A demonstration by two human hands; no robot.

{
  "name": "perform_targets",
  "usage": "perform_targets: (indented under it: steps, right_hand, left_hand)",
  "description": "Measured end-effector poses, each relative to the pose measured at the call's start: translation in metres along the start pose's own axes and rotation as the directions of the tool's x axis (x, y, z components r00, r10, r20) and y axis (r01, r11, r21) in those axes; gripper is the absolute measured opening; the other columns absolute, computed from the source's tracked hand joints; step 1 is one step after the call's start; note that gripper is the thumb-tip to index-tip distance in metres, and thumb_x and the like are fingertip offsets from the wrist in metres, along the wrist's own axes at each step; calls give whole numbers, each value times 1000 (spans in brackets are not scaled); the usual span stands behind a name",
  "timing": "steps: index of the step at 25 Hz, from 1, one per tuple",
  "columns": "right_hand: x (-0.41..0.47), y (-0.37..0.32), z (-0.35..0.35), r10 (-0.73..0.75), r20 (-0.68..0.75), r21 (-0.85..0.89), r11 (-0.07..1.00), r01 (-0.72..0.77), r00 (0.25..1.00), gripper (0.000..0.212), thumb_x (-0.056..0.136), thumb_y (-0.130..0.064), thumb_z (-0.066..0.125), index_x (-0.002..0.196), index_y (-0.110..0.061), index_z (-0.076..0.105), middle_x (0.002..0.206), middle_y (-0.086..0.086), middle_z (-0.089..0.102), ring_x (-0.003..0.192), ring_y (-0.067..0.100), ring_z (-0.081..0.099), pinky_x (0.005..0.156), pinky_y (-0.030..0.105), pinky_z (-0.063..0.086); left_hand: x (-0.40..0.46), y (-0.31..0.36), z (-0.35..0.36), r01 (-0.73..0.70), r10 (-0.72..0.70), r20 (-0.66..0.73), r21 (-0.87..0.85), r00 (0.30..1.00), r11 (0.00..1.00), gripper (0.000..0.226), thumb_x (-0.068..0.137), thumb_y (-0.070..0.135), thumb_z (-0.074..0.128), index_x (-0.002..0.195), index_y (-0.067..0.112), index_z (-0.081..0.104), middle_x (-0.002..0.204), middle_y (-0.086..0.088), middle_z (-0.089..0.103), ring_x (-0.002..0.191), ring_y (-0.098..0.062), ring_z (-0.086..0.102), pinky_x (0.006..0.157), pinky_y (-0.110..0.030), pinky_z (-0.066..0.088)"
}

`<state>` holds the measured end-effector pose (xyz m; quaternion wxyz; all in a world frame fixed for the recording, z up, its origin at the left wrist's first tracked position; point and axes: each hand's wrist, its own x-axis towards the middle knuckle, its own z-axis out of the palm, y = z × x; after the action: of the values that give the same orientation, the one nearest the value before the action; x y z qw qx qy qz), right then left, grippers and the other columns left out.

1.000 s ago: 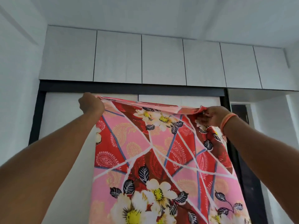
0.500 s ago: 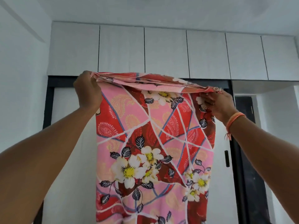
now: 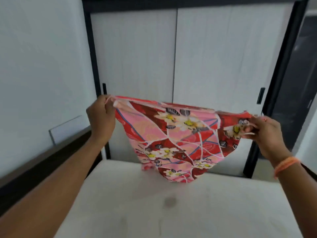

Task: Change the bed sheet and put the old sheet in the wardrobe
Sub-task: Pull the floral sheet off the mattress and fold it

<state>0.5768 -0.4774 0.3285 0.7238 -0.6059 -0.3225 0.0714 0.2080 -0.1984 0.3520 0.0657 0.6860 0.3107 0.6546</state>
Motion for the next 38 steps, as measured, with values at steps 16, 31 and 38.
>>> perform_targets:
  steps: [16,31,38]
  right_hand:
    - [-397,152,-76,641,-66,-348,703,-620,765,25,92,-7,55,70,4,61,49,17,48,49,25,49,52,36,49]
    - [-372,138,-37,544,-134,-248,791,-559,829,17,92,-13,54,85,-4,66,71,20,68,60,30,63,54,31,49]
    - [-249,206,-7,587,-95,-247,768,-591,804,16,95,-7,52,93,-5,67,79,20,70,66,29,63,58,31,52]
  left_hand:
    - [-367,-69,-262,210,-417,601,385,682,899,8,96,19,60,96,26,65,79,9,64,75,-8,63,62,-15,46]
    - [-327,-78,-230,362,-478,581,312,659,878,22,101,34,49,95,20,65,81,3,67,72,-10,63,53,-14,44]
    - [-290,-122,-110,393,-541,517,375,663,840,29,99,35,51,89,13,67,79,-2,69,70,-19,67,57,-19,50]
